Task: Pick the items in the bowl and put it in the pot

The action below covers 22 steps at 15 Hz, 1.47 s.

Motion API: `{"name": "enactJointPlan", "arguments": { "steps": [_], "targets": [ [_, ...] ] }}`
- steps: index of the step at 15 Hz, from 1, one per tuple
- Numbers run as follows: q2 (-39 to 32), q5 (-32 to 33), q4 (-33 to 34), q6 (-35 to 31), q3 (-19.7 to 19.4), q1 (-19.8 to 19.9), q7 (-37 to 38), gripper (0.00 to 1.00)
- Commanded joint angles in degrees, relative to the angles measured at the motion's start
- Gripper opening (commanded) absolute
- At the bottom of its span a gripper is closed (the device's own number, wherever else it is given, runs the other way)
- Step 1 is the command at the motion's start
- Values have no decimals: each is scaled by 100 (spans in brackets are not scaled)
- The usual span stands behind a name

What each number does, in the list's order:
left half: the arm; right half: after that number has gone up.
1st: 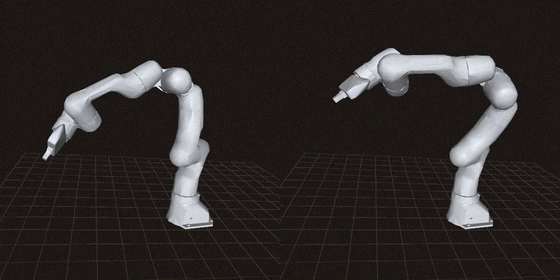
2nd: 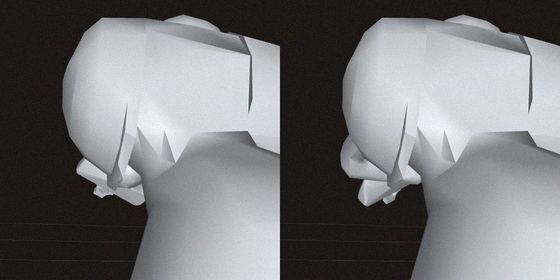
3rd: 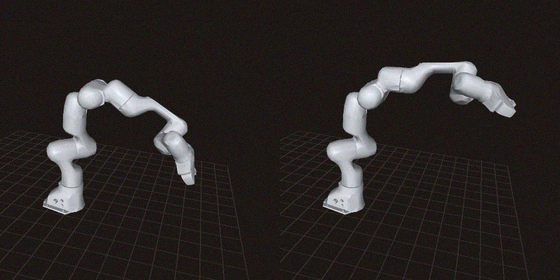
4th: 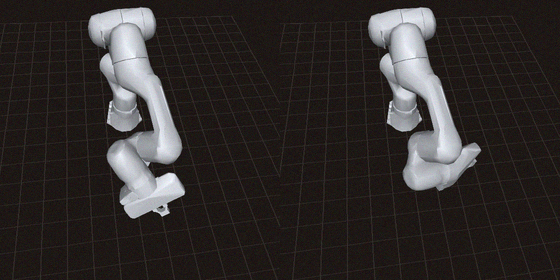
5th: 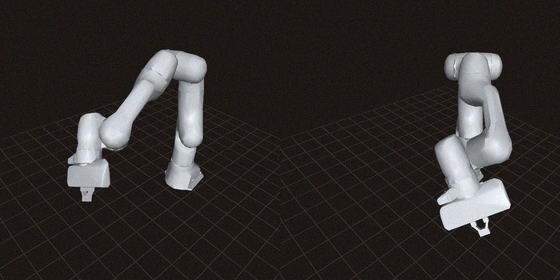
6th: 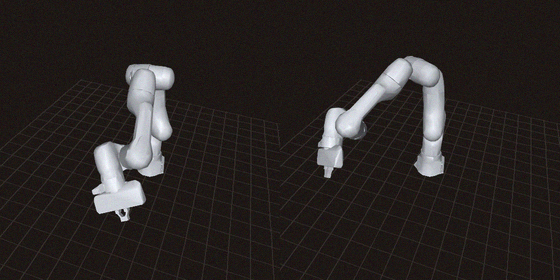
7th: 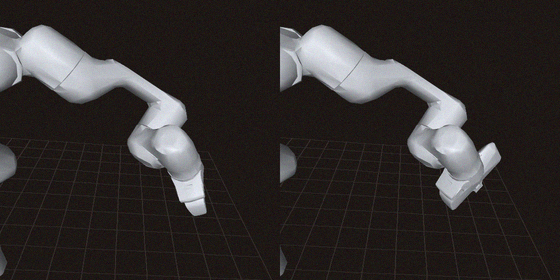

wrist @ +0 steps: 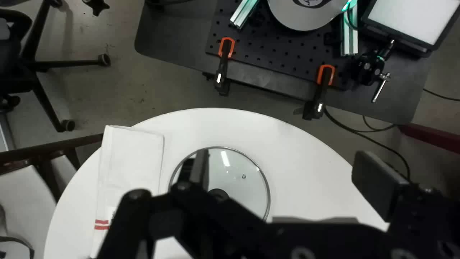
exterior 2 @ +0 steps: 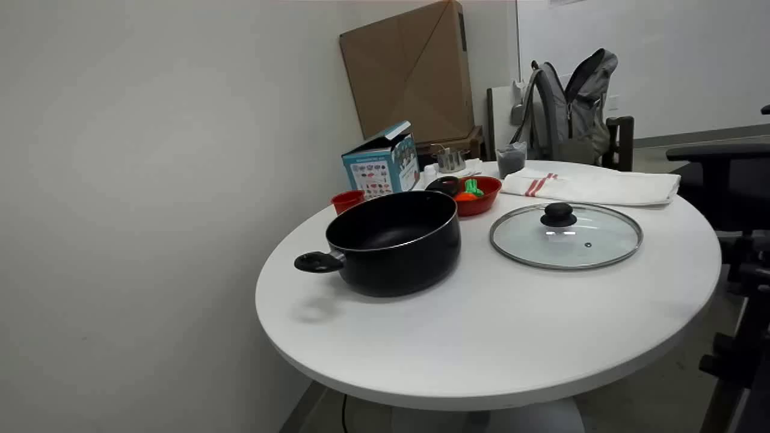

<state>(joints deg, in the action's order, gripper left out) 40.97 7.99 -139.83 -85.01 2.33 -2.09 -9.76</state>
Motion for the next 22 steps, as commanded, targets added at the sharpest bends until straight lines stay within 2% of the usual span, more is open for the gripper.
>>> {"name": "enactJointPlan", "arguments": {
  "steps": [1, 8, 11, 12, 17, 19, 22],
  "targets": [
    [-8, 39, 12, 17, -80, -110, 56, 100],
    [-8, 39, 12, 16, -80, -110, 56, 100],
    [179, 406, -31, 8, -75, -47, 12, 100],
    [272, 513, -66, -297, -86, 80, 328, 100],
    [68, 965, 59, -1388, -496, 482, 708, 100],
    [-264, 1109, 164, -1995, -739, 696, 726, 100],
    [-1309, 1187, 546, -2871, -1091, 934, 611, 100]
  ]
}}
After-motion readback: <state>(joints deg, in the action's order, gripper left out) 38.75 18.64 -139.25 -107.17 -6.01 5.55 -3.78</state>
